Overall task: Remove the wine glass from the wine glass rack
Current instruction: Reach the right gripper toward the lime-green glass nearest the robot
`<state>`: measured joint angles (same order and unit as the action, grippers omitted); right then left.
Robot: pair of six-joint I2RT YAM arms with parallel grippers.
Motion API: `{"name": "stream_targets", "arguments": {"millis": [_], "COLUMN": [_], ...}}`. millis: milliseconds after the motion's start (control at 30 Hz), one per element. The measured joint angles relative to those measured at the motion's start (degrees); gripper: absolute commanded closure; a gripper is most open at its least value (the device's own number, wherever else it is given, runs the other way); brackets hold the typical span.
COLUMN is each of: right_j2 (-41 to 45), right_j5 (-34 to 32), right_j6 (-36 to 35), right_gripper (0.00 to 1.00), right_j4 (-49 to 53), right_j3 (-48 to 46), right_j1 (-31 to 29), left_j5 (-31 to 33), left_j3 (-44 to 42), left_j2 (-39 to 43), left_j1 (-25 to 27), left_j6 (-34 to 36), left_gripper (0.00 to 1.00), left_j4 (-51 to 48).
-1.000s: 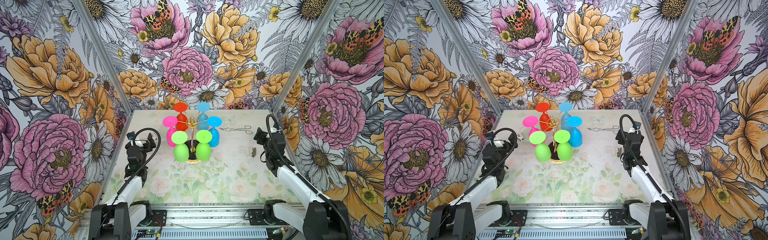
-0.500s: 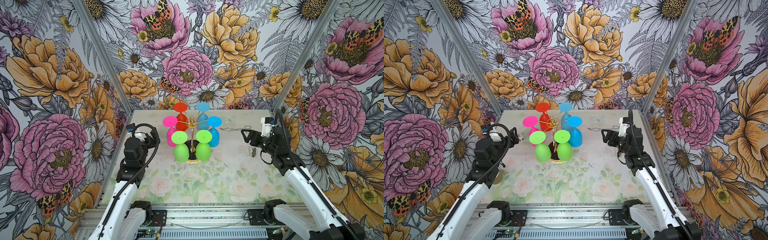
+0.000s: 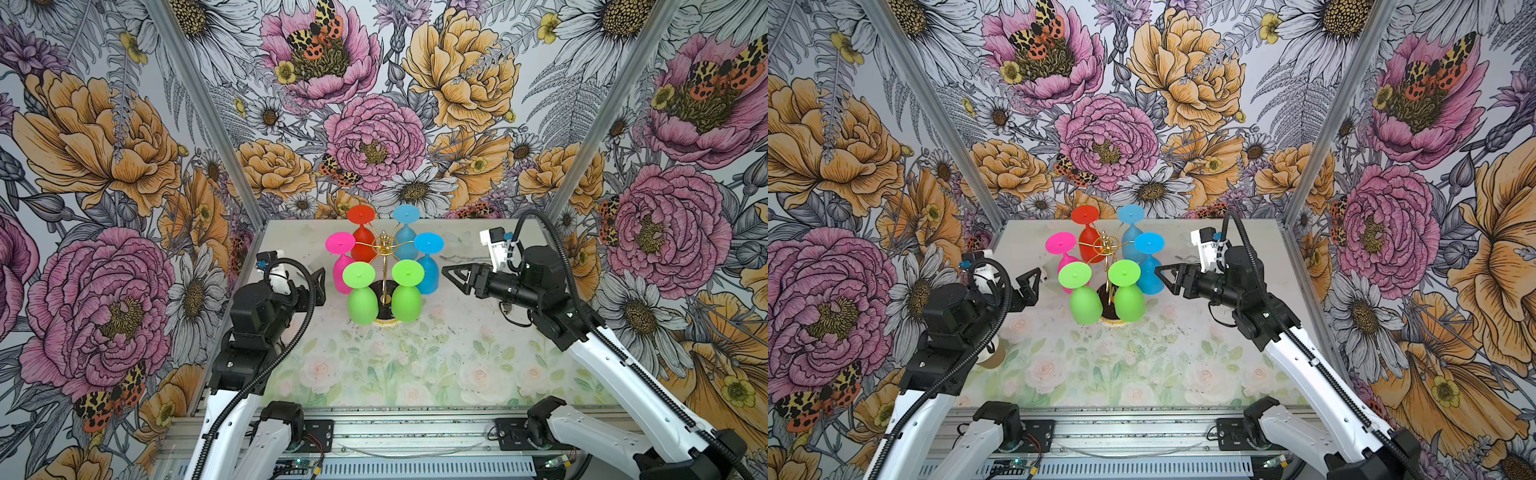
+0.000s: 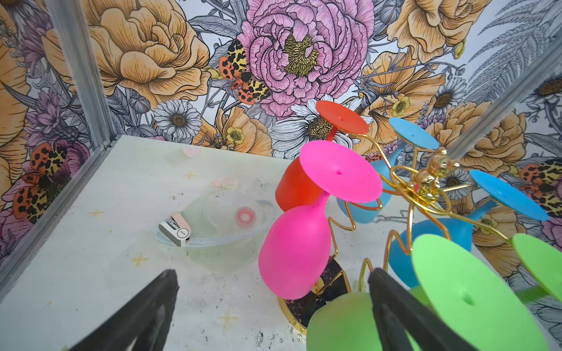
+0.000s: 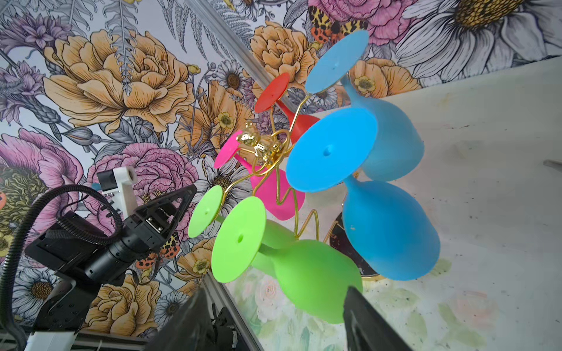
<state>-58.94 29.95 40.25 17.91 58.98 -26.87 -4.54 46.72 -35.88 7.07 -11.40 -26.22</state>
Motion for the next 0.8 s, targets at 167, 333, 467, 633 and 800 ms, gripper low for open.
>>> {"name": "stream_targets", "arguments": {"millis": [167,333,467,633,800], "right_j2": [-4.6,-7.5,-8.4,-9.5,-10.2], "right_j5": [0.1,0.1,0.1,0.2,0.1], "right_j6": [0.8,2.4,3.8,5.4,6.3], "right_gripper": [0.36,0.40,0.44,0.48,0.50], "right_j4": [-0.1,-1.6,-4.0,-6.3,-7.5], "right_j3": [0.9,1.0,1.1,1.3,1.7], "right_j1": [-3.2,-4.6,-5.0,-5.0,-5.1], "left_j5": [-1.6,-3.3,-4.0,-4.3,-4.8], "left_j3": [0.0,-0.1,-0.3,-0.4,-0.5], "left_j2": [1.3,1.3,1.5,1.8,1.8], "left_j1": [-0.1,-0.7,-1.3,-2.3,-2.8], "left_j6": [0.8,0.9,0.9,0.9,0.9], "left_gripper": [0.01,0.01,0.01,0.01,0.01], "left_j4": [-0.8,-1.0,-1.0,-1.0,-1.0]}}
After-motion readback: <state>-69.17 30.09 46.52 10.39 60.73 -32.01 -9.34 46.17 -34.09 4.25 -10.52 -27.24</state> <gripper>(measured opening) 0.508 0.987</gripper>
